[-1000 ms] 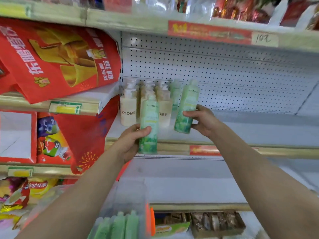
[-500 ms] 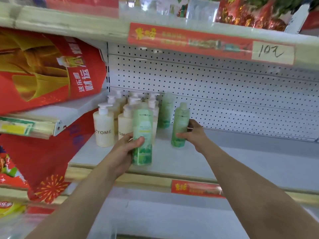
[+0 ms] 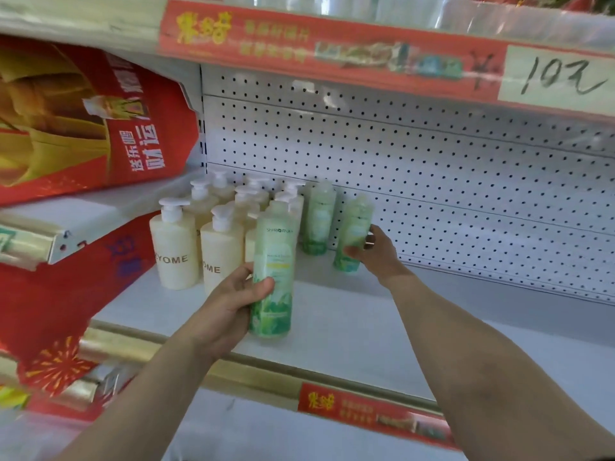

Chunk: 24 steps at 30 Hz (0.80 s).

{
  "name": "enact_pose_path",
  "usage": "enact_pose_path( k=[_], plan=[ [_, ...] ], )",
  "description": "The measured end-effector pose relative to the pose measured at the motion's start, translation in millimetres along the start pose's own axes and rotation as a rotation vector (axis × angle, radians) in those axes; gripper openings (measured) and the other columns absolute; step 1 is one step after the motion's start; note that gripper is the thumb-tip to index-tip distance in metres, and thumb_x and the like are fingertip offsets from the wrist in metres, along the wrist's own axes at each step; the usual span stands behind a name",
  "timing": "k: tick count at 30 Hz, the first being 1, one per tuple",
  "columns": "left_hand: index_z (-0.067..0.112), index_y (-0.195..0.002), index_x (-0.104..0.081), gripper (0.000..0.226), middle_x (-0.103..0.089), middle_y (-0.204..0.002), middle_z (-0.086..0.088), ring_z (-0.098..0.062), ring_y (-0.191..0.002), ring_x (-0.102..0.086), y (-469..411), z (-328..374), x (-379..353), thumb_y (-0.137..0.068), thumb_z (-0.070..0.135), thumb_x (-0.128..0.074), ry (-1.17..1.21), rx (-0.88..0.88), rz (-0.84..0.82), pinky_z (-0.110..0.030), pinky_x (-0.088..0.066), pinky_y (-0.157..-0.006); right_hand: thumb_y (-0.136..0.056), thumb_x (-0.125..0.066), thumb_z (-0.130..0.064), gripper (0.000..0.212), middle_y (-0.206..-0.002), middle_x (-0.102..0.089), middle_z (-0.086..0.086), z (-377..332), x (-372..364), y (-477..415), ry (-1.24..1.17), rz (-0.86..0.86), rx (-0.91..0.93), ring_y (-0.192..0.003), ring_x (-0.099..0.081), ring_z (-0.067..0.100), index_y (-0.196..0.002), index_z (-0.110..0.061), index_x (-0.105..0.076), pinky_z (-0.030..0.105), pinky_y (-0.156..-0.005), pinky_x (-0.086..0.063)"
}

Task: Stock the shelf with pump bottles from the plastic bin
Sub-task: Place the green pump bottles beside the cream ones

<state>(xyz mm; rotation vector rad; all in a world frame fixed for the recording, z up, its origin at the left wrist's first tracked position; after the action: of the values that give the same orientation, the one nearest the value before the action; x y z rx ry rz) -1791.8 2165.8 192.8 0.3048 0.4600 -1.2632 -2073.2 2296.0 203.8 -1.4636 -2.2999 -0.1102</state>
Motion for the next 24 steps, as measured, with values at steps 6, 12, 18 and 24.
enact_pose_path(
  k=[6,12,18,24],
  plan=[
    [0.004,-0.137,-0.047,0.103,-0.061,-0.129,-0.023,-0.032,-0.11,-0.065,-6.2,-6.4,-9.5,-0.05,0.03,-0.097,0.014,0.001,0.018,-0.039,-0.057,-0.083,-0.074,-0.085,-0.011,0.066,-0.106,-0.067,-0.003,2.8,0.1,-23.0,0.04,-0.003,-0.024,-0.1,-0.066,0.02,-0.132,-0.019,-0.055,0.037,-0.09,-0.054],
    [0.002,-0.136,-0.047,0.103,-0.06,-0.128,-0.025,-0.034,-0.111,-0.064,-14.5,-11.2,-20.3,-0.05,0.029,-0.097,0.009,0.009,0.028,-0.041,-0.056,-0.086,-0.072,-0.087,-0.017,0.069,-0.111,-0.069,-0.001,7.3,-6.5,-38.8,0.067,-0.002,-0.05,-0.103,-0.066,0.022,-0.133,-0.022,-0.055,0.043,-0.094,-0.055],
    [0.0,-0.136,-0.047,0.086,-0.062,-0.124,-0.024,-0.035,-0.11,-0.063,-20.1,-14.7,-26.6,-0.063,0.02,-0.089,0.019,0.003,0.039,-0.044,-0.056,-0.091,-0.075,-0.085,-0.021,0.065,-0.117,-0.067,-0.001,9.2,-8.9,-42.9,0.082,0.018,-0.083,-0.107,-0.063,0.023,-0.132,-0.02,-0.055,0.043,-0.095,-0.054],
    [0.002,-0.135,-0.05,0.06,-0.063,-0.126,-0.022,-0.032,-0.111,-0.064,-21.6,-16.1,-35.9,-0.078,0.012,-0.069,0.022,0.01,0.041,-0.043,-0.054,-0.095,-0.081,-0.08,-0.031,0.052,-0.116,-0.069,0.004,12.5,-8.6,-31.2,0.091,0.042,-0.2,-0.105,-0.064,0.025,-0.125,-0.012,-0.061,0.037,-0.088,-0.054]
  ],
)
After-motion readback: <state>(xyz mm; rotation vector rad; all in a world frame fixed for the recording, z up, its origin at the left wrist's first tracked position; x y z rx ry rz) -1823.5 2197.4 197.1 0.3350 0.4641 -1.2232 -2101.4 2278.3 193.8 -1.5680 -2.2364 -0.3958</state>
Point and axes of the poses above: each hand's wrist, its own y-axis away from the middle knuckle, its own x-axis out of the back of the hand, z = x × y, the point moved 9 cm from there along -y, towards the middle knuckle
